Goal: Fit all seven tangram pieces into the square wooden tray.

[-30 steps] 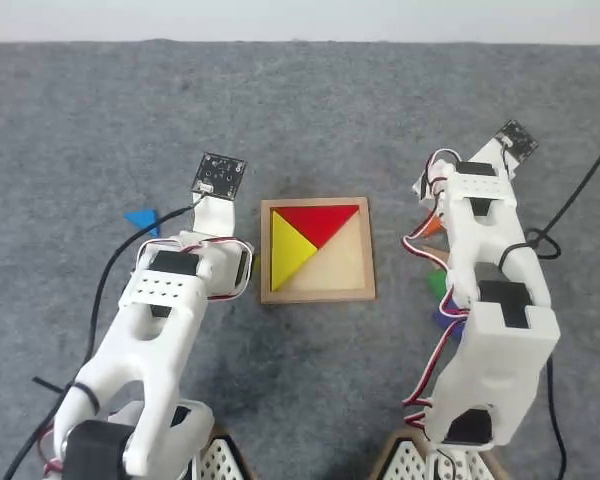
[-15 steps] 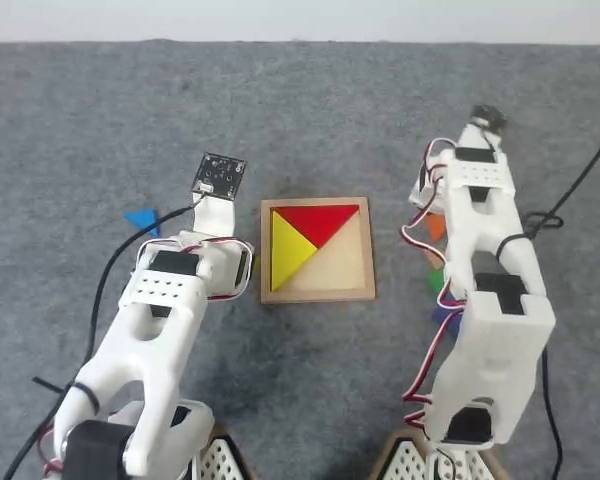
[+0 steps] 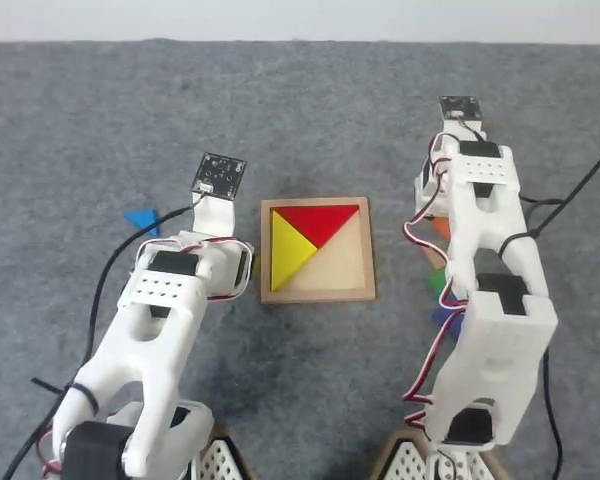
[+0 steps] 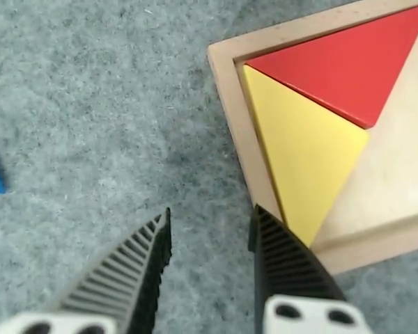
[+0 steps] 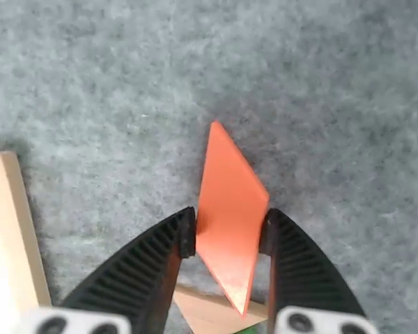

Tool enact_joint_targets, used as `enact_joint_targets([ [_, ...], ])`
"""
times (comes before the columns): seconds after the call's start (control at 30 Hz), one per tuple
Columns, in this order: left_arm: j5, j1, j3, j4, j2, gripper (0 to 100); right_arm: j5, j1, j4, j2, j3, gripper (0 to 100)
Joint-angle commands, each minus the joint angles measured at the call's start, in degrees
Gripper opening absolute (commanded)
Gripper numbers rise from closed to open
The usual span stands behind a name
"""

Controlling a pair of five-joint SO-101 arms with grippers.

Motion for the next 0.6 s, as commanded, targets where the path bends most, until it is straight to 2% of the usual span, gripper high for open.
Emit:
enact_joint_targets([
  [0.0, -0.4, 0.4, -0.2, -1.4, -2.2, 18, 5.1, -0.6, 0.7, -0.3, -0.1, 16.2],
  [0.27, -0.4, 0.4, -0.2, -1.4, -2.2, 18, 16.4, -0.3, 0.7, -0.3, 1.4, 16.2],
  [0.57, -0.4, 0.4, -0.2, -1.4, -2.2, 18, 17.1, -0.2, 0.7, -0.7, 1.4, 16.2],
])
